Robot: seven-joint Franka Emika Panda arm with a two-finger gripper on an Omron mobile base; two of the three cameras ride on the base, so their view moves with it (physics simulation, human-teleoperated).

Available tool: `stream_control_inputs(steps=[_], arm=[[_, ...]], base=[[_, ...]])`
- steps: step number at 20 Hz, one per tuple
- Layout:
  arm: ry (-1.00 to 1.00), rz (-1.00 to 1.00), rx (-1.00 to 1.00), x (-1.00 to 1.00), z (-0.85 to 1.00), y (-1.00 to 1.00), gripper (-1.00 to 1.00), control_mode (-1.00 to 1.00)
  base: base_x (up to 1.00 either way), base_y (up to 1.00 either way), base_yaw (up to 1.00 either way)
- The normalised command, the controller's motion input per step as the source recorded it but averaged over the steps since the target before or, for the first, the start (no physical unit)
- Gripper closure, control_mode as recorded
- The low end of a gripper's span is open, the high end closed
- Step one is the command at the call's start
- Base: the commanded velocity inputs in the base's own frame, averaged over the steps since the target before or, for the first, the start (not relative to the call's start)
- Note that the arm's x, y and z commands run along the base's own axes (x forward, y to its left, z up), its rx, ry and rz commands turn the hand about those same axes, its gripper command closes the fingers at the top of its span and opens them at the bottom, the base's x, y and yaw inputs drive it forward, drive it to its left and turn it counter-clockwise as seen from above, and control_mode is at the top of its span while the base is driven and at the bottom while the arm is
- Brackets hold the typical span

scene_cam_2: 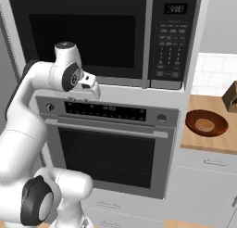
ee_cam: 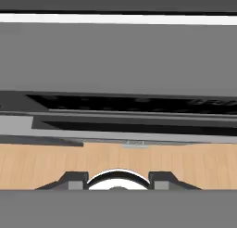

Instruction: Open the microwave, place the bowl with waffle inside the microwave, then close the microwave door and turn it on.

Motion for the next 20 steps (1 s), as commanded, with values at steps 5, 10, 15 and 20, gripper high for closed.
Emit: stream_control_inputs(steps=[5,10,15,20], arm=[[0.00,0.00,0.00,-0.22,0.00,0.00,-1.00,-1.00],[-0.14,0.00,0.00,-0.55,0.00,0.00,-1.00,-1.00],[-0.26,0.00,0.00,-0.61,0.17,0.00,-1.00,-1.00],[-0.26,0.00,0.00,-0.59,0.38,0.00,-1.00,-1.00]], base=[[0.00,0.00,0.00],[0.00,0.00,0.00],[0.00,0.00,0.00],[0.00,0.00,0.00]])
